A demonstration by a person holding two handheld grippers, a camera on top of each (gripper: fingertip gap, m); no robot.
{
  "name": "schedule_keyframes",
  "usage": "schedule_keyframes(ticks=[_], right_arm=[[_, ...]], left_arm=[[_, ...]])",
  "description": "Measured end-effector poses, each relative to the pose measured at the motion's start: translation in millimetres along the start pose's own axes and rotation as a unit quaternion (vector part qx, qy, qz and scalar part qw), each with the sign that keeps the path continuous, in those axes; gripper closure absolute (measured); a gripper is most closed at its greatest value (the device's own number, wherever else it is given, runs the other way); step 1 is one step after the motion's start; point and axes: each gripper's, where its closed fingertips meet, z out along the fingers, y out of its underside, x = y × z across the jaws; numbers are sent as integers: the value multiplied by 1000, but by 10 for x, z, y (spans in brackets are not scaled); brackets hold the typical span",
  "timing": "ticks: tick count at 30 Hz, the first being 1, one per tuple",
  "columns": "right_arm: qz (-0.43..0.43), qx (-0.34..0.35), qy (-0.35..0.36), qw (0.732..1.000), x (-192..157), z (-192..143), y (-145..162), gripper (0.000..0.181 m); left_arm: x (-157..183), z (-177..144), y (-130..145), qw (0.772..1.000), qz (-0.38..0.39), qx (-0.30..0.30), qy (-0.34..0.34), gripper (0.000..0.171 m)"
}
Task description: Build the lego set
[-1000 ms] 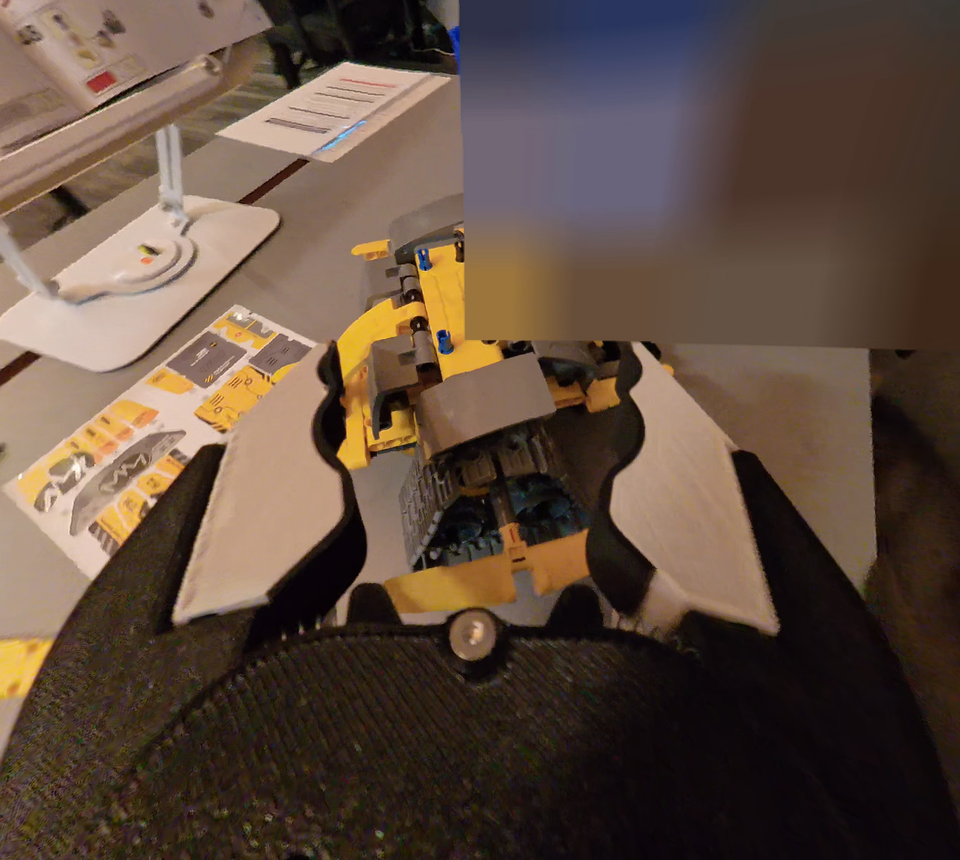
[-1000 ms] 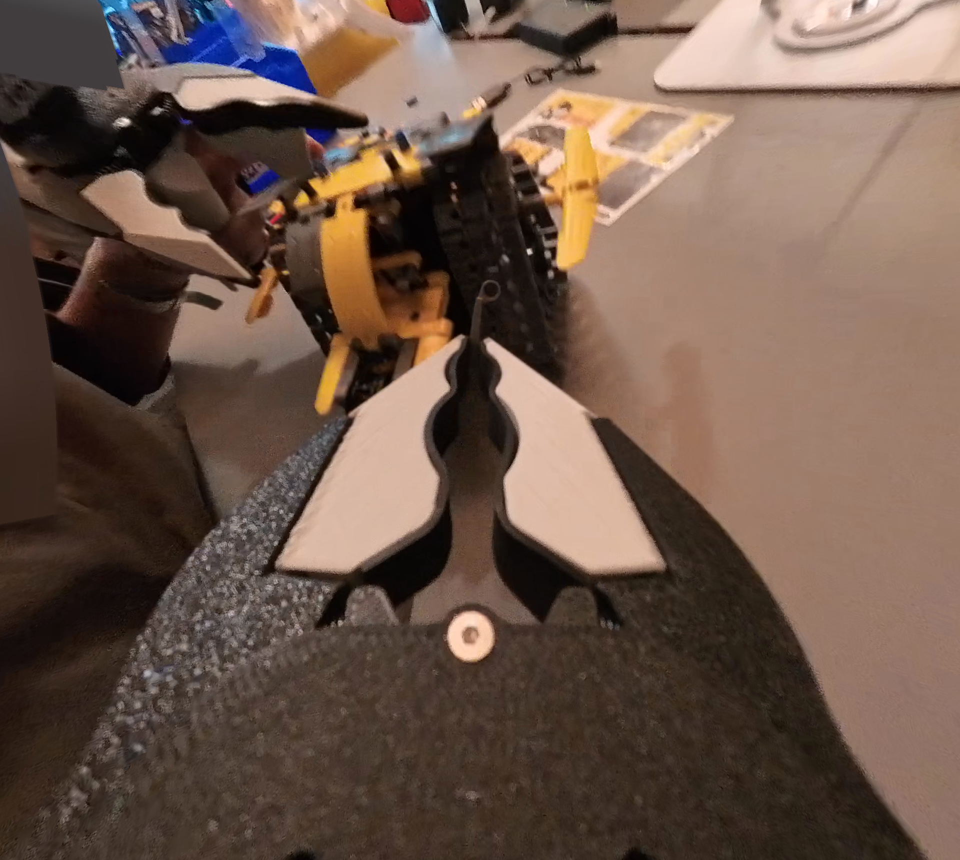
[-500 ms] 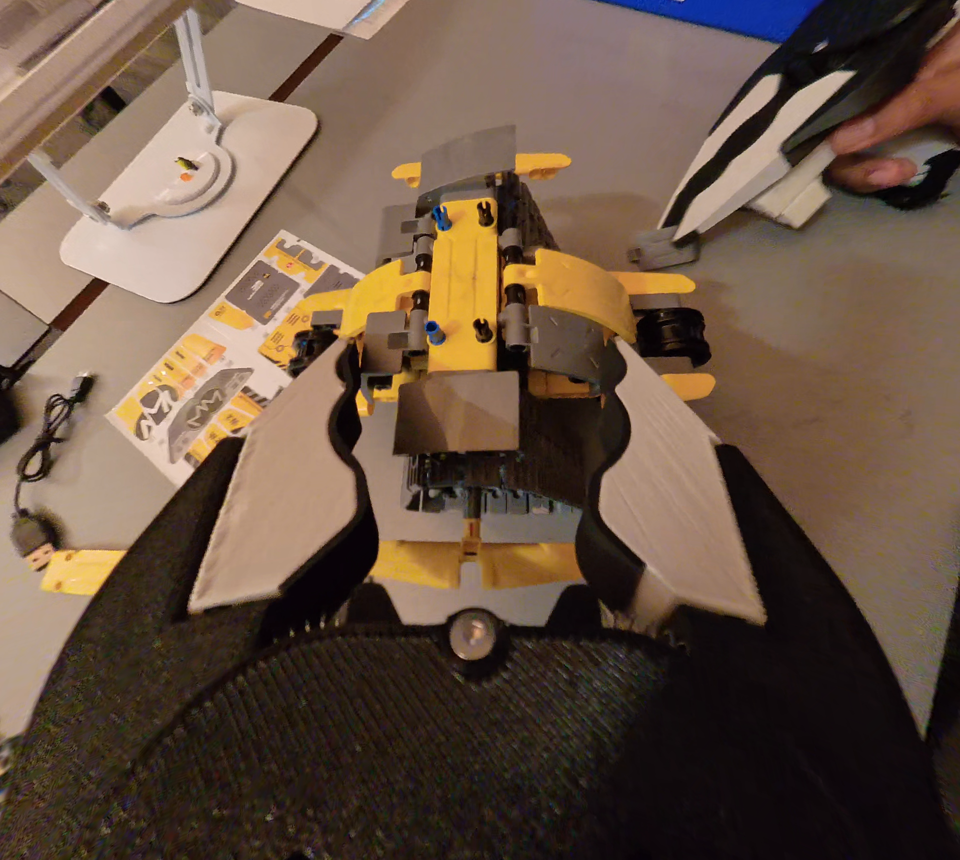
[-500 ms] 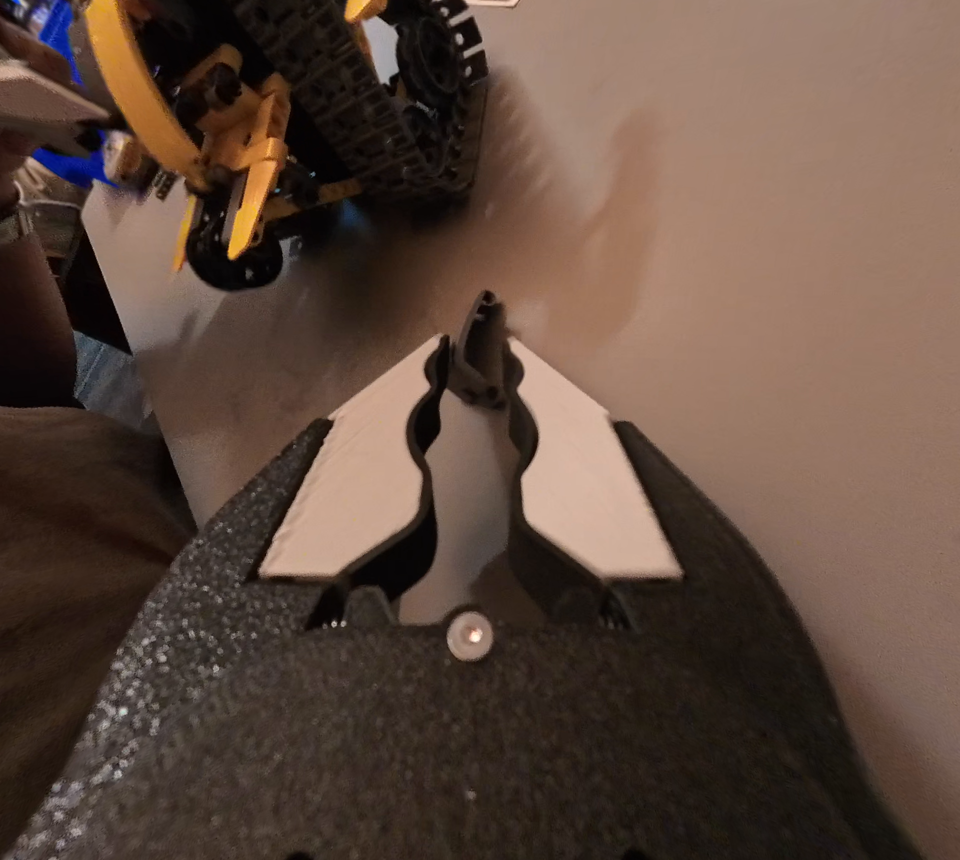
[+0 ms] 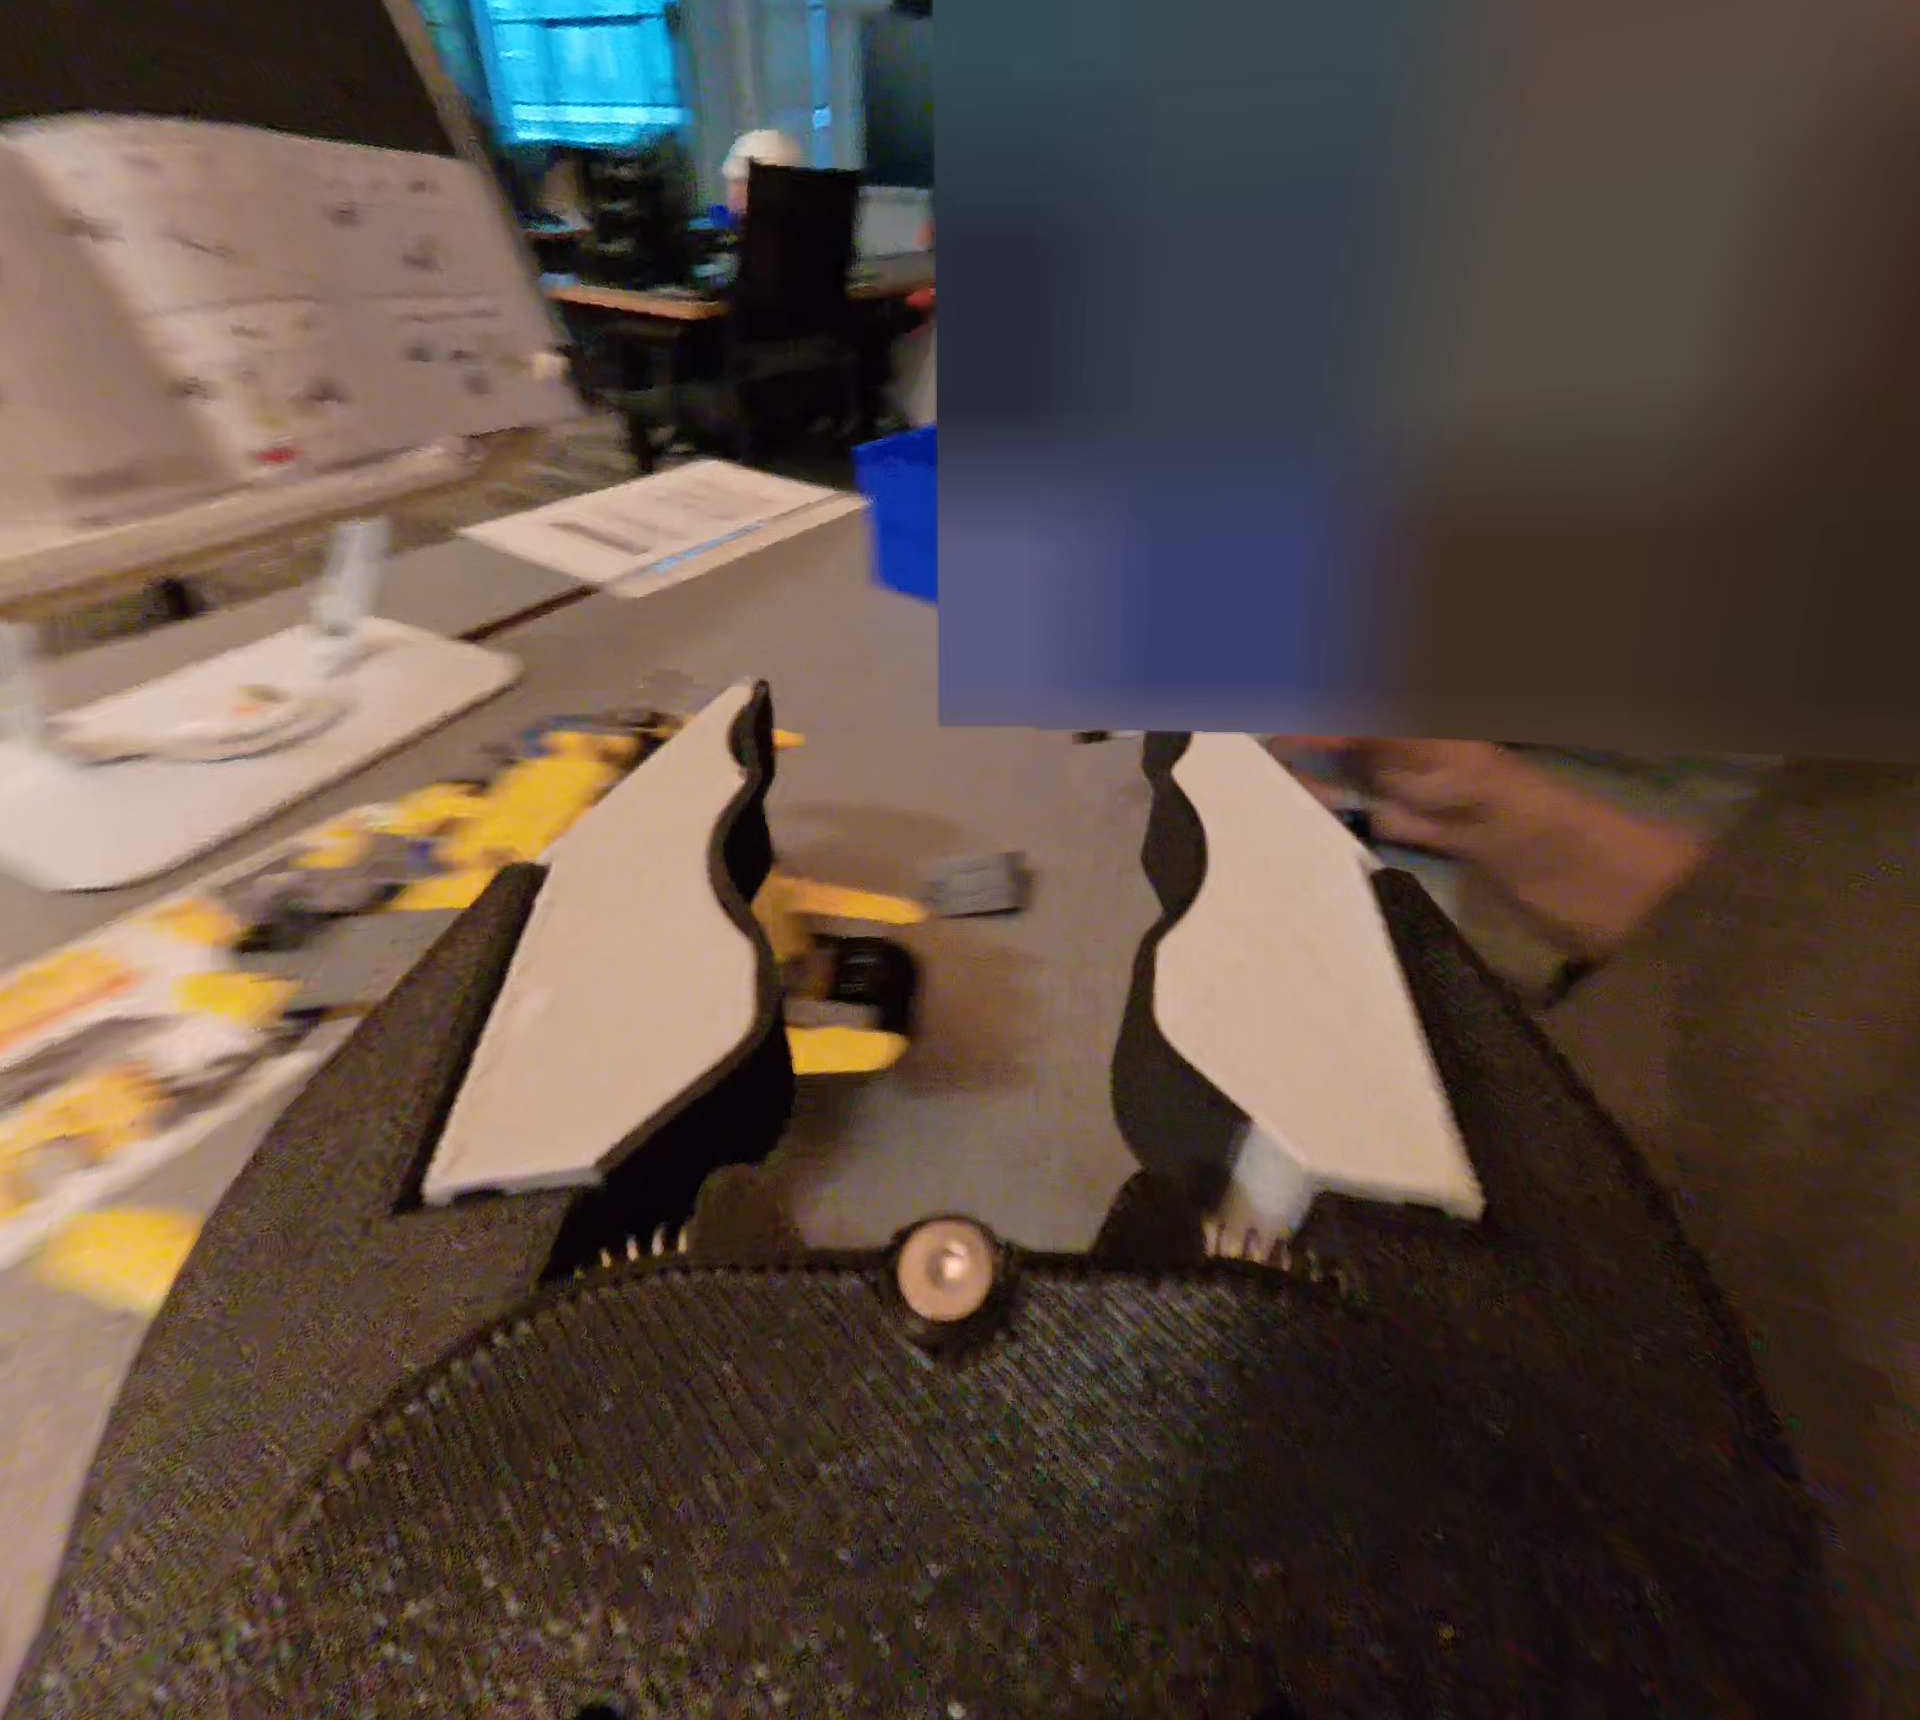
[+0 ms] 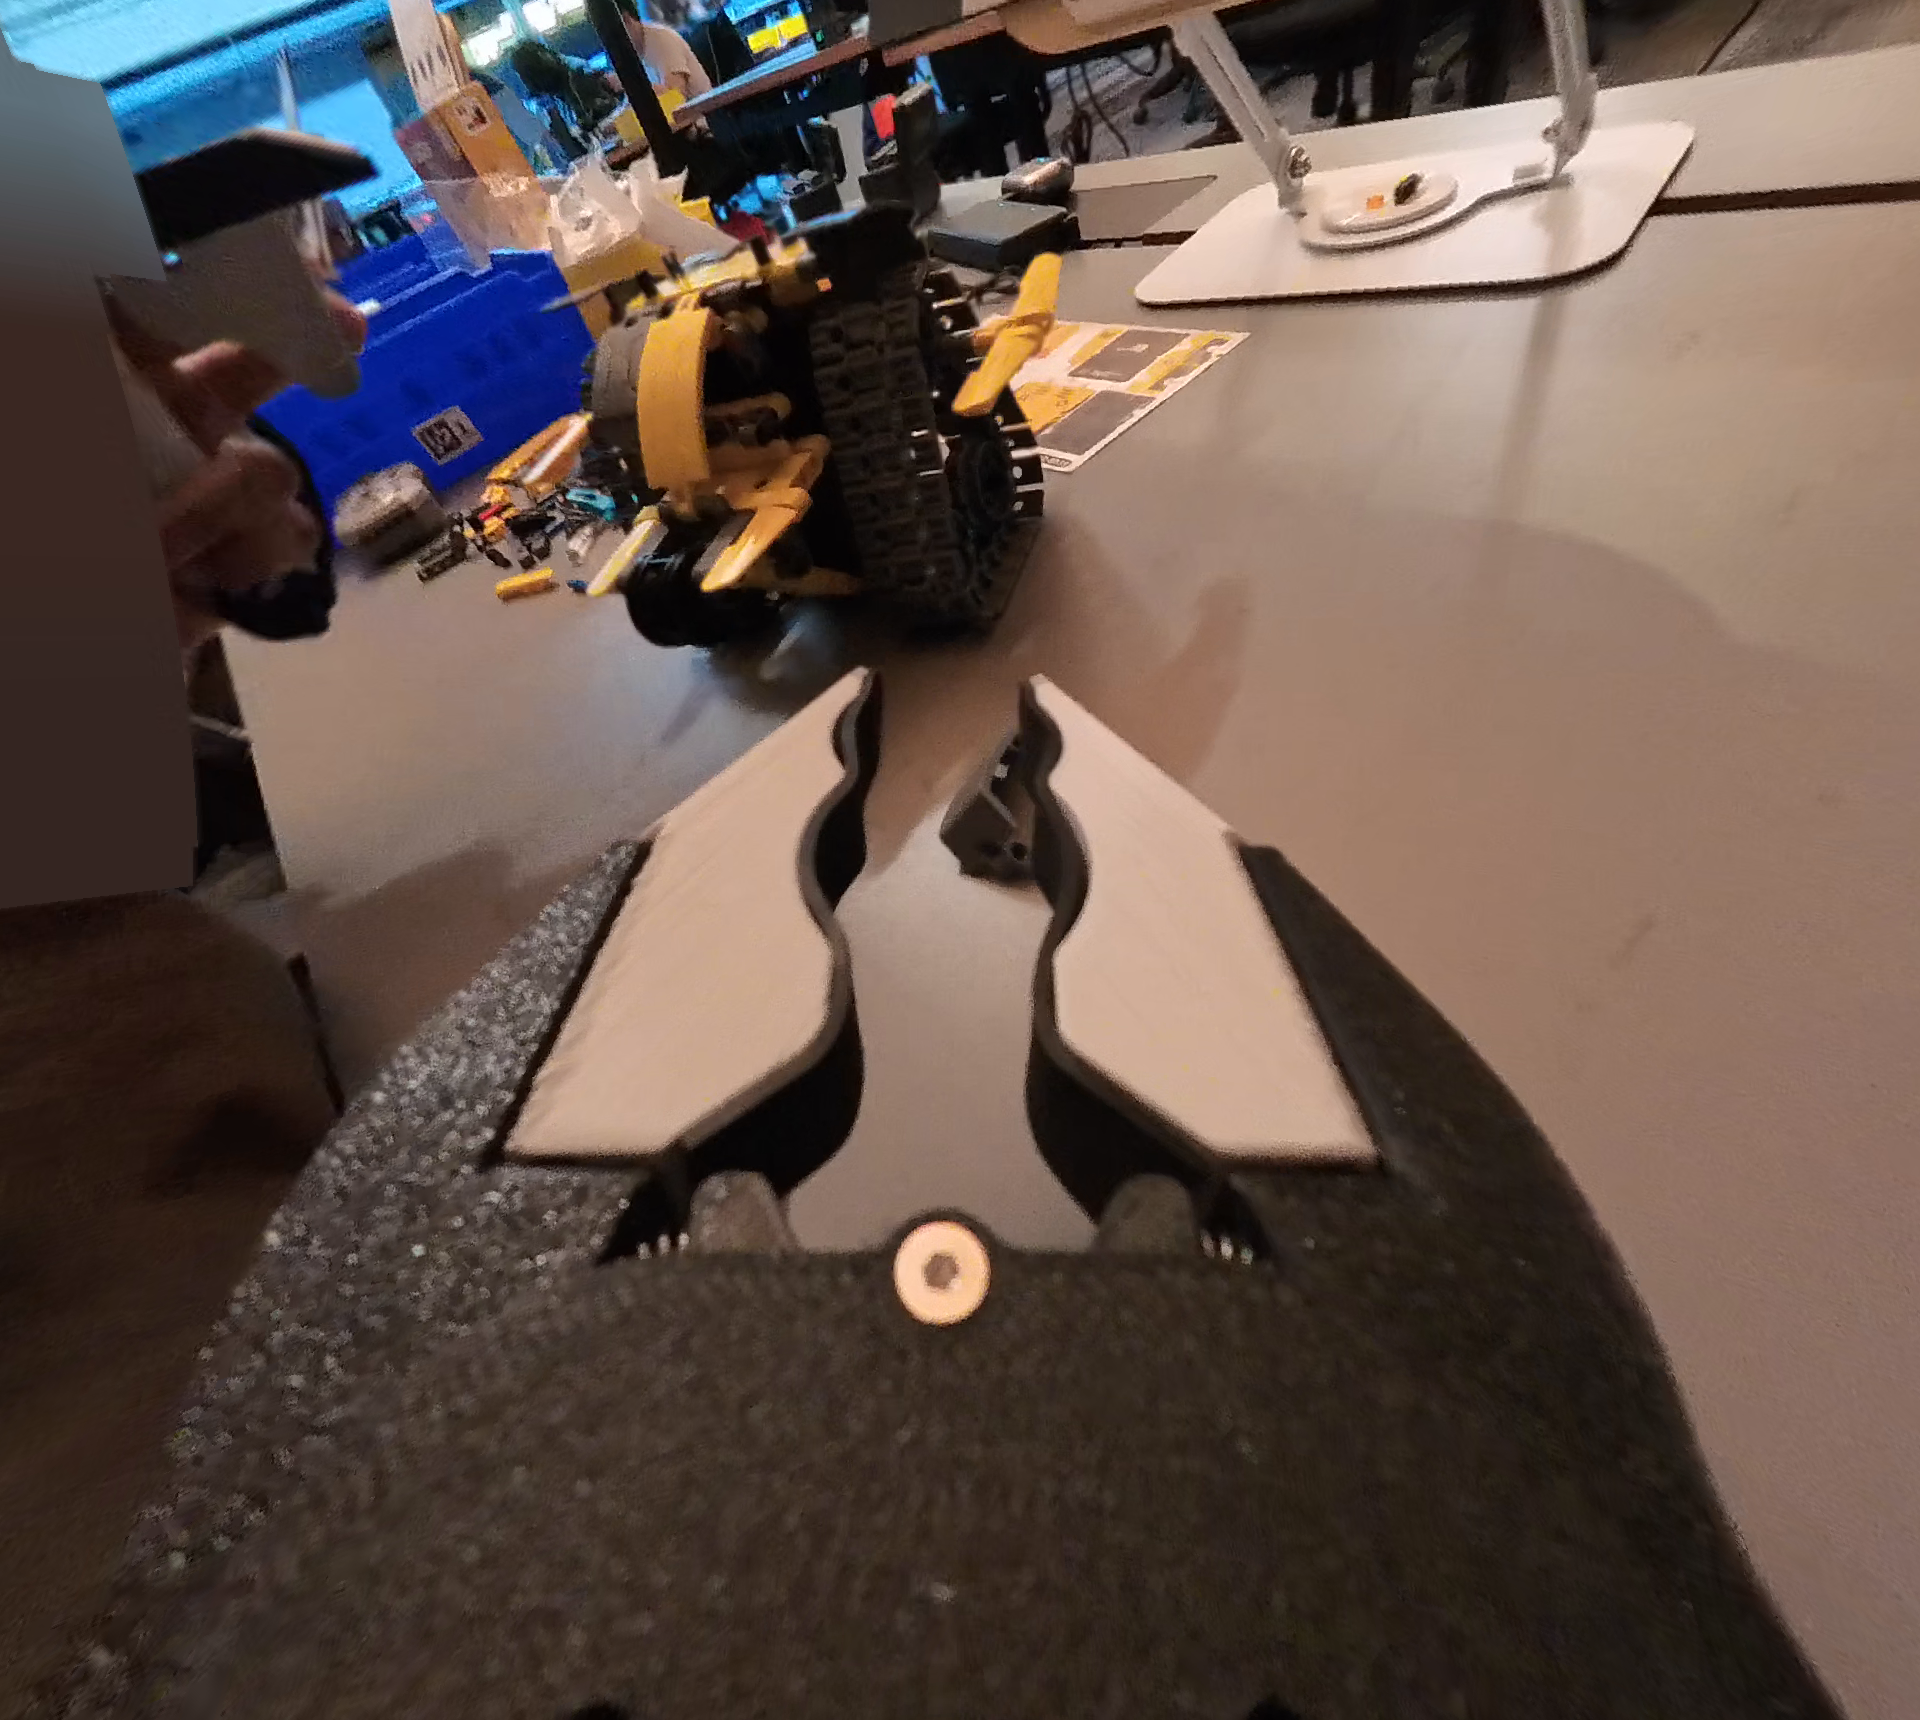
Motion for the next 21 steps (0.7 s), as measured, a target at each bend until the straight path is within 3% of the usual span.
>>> schedule_keyframes(ticks=[4, 6, 8, 11, 17, 21], right_arm=[[-26, -31, -3, 999, -122, 57, 100, 167], [-50, -53, -1, 997, -179, 98, 166, 179], [-60, -66, 4, 996, -231, 123, 215, 181], [-71, -63, -11, 995, -389, 129, 228, 181], [-104, -136, -9, 985, -512, 149, 469, 181], [-122, -187, -3, 975, -547, 164, 660, 181]], left_arm=[[617, 302, 501, 988, -110, -29, 100, 135], [671, 468, 769, 985, -137, -68, 85, 148], [510, 558, 962, 986, -117, -114, 15, 171], [284, 499, 1075, 985, -74, -145, -62, 171], [392, 341, 1375, 973, -88, -211, -24, 171], [426, 348, 1435, 969, -88, -230, -16, 171]])
